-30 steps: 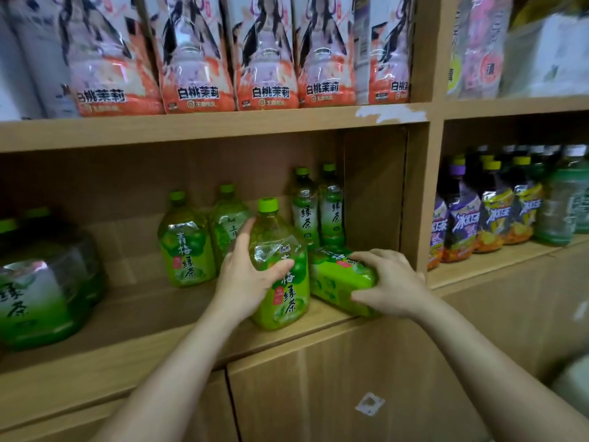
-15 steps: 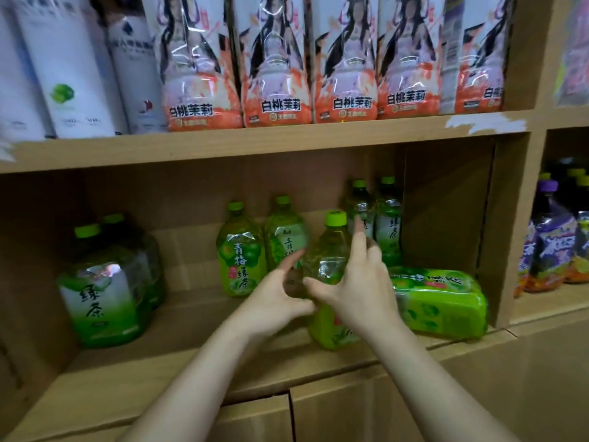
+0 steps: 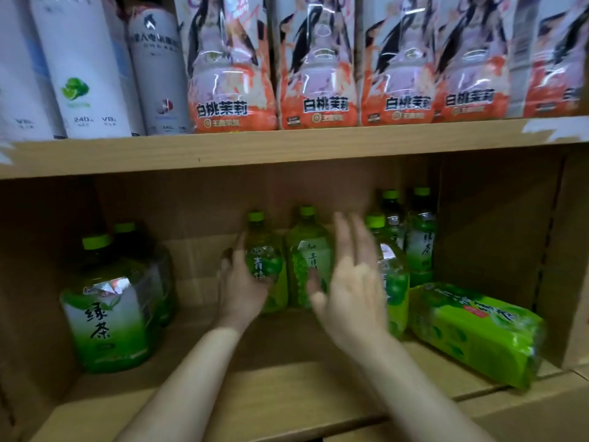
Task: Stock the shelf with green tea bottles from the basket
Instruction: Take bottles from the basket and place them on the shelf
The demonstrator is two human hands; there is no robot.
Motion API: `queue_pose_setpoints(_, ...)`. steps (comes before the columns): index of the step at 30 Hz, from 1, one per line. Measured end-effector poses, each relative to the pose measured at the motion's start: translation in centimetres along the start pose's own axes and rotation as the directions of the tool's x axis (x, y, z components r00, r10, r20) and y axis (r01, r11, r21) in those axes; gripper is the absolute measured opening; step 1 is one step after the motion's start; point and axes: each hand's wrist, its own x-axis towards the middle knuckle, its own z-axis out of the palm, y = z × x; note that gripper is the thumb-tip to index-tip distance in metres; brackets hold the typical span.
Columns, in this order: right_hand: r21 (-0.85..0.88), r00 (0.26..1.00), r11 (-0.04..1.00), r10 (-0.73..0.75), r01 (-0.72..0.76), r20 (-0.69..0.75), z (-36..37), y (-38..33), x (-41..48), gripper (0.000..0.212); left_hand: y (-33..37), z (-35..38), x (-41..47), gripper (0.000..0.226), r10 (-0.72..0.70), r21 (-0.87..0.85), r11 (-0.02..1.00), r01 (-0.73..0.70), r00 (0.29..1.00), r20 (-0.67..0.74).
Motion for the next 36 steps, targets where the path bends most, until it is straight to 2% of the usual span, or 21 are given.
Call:
queue_pose_setpoints(1, 0.116, 0.994, 0.993, 0.009, -0.022, 0.107, 1.2, -0.9, -0.2, 0.095, -0.7, 0.3, 0.0, 0.092, -0.006, -0.047, 0.999, 0.007, 1.000, 0.022)
queue_pose_setpoints(2, 0.212, 0.972, 0.970, 0.072, -0.121, 0.225, 2.6, -1.4, -0.2, 0.097, -1.2, 0.5, -0.1, 0.092, 0.004, -0.083, 0.997, -0.001, 0.999, 0.040)
queue_pose_setpoints(4, 0.260, 0.892, 0.892, 0.261, -0.369, 0.368, 5.4, -1.3, 0.8, 0.105, -2.5, 0.6, -0.4, 0.093, 0.068, -0.108, 0.992, -0.064, 0.997, 0.034)
queue_pose_setpoints(8, 0.326, 0.807, 0.754, 0.439, -0.570, 0.396, 8.5, 0.0, 3.2, 0.110, -4.1, 0.8, 0.5, 0.096, 0.112, -0.093, 0.990, -0.109, 0.993, 0.024)
queue_pose_setpoints(10, 0.287, 0.784, 0.746, 0.479, -0.601, 0.395, 9.0, 0.3, 3.6, 0.107, -4.1, 0.9, 0.9, 0.092, 0.117, -0.089, 0.989, -0.118, 0.993, -0.007)
queue_pose_setpoints(16, 0.208, 0.808, 0.829, 0.398, -0.520, 0.434, 9.5, -0.6, 3.1, 0.101, -4.1, -0.9, 1.2, 0.087, 0.067, 0.027, 0.998, -0.064, 0.990, -0.128)
queue_pose_setpoints(20, 0.183, 0.767, 0.877, 0.268, -0.445, 0.584, 8.3, -1.8, 2.6, 0.107, -3.4, -2.0, 0.6, 0.086, 0.014, 0.113, 0.994, 0.005, 0.986, -0.168)
queue_pose_setpoints(22, 0.167, 0.762, 0.920, 0.180, -0.354, 0.623, 6.1, -2.2, 2.2, 0.106, -2.9, -2.1, 0.4, 0.087, 0.015, 0.225, 0.974, 0.029, 0.982, -0.191)
queue_pose_setpoints(23, 0.155, 0.820, 0.951, 0.142, -0.269, 0.555, 4.5, -2.3, 1.9, 0.102, -2.5, -2.1, 0.3, 0.087, 0.043, 0.299, 0.954, 0.018, 0.980, -0.196)
queue_pose_setpoints(24, 0.123, 0.909, 0.978, 0.105, -0.168, 0.404, 2.8, -2.1, 1.7, 0.095, -2.1, -2.0, 0.2, 0.087, 0.091, 0.359, 0.933, -0.016, 0.977, -0.193)
queue_pose_setpoints(25, 0.075, 0.980, 0.994, 0.069, -0.084, 0.189, 0.9, -1.8, 1.6, 0.087, -1.4, -1.9, -0.2, 0.084, 0.155, 0.384, 0.920, -0.073, 0.970, -0.186)
queue_pose_setpoints(26, 0.013, 0.998, 0.998, 0.069, -0.069, -0.007, -0.6, -1.0, 1.5, 0.082, -0.7, -1.6, -0.6, 0.079, 0.235, 0.369, 0.916, -0.158, 0.957, -0.172)
queue_pose_setpoints(27, -0.047, 0.987, 0.992, 0.110, -0.117, -0.118, -1.5, 0.3, 1.4, 0.082, 0.2, -1.3, -1.2, 0.071, 0.318, 0.327, 0.909, -0.258, 0.937, -0.145)
queue_pose_setpoints(28, -0.088, 0.974, 0.974, 0.198, -0.207, -0.106, -2.1, 1.8, 1.4, 0.088, 1.0, -0.8, -1.9, 0.062, 0.383, 0.272, 0.899, -0.345, 0.918, -0.104)
queue_pose_setpoints(30, -0.051, 0.909, 0.916, 0.401, -0.398, 0.115, -2.3, 4.2, 1.2, 0.103, 2.2, 0.5, -3.2, 0.049, 0.459, 0.160, 0.874, -0.458, 0.888, 0.036)
queue_pose_setpoints(31, -0.018, 0.870, 0.891, 0.448, -0.454, 0.205, -2.2, 5.0, 1.1, 0.107, 2.6, 1.2, -3.8, 0.047, 0.471, 0.126, 0.865, -0.486, 0.873, 0.128)
queue_pose_setpoints(34, -0.053, 0.855, 0.892, 0.446, -0.448, 0.266, -1.7, 5.2, 1.2, 0.106, 3.2, 3.2, -5.5, 0.063, 0.455, 0.094, 0.850, -0.518, 0.813, 0.364)
queue_pose_setpoints(36, -0.099, 0.839, 0.897, 0.438, -0.430, 0.323, -1.1, 4.8, 1.7, 0.106, 3.3, 4.1, -5.9, 0.076, 0.377, 0.140, 0.872, -0.468, 0.827, 0.417)
